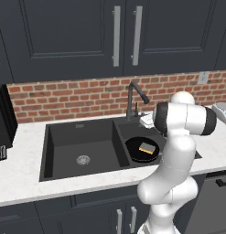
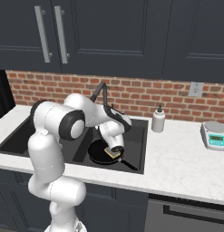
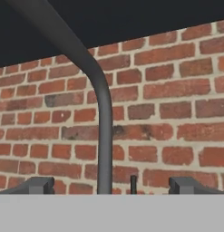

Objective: Pick the pan and sponge and place them into the sink. Then turn on the water.

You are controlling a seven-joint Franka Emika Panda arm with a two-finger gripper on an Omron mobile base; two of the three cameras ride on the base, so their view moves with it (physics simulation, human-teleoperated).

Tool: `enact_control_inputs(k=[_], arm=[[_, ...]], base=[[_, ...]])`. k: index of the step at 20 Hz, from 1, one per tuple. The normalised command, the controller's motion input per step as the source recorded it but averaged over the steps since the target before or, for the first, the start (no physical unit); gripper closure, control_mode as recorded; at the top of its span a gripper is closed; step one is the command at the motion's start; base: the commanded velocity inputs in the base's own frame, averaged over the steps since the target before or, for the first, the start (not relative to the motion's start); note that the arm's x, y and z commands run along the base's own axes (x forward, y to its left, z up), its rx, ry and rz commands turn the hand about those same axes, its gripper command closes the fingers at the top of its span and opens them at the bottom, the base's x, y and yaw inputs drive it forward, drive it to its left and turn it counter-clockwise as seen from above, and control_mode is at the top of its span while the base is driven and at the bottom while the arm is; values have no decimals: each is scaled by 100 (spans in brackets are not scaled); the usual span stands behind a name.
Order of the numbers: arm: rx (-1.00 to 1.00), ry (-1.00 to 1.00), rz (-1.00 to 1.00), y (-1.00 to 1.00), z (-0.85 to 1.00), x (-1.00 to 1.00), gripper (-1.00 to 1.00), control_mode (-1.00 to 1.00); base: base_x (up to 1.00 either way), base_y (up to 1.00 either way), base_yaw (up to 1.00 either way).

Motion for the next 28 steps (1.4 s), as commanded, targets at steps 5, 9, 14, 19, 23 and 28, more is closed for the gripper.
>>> enact_control_inputs(k=[5,9,14,19,23,28], arm=[[0,8,13,0,0,40,-100,-100],[0,2,13,0,0,37,-100,-100],[0,0,8,0,-3,39,-100,-100],[0,0,6,0,-20,38,-100,-100],[0,0,4,0,-25,40,-100,-100],[0,0,2,0,-28,39,-100,-100]], base=[[0,0,0],[0,0,0],[0,0,0],[0,0,0],[0,0,0],[0,0,0]])
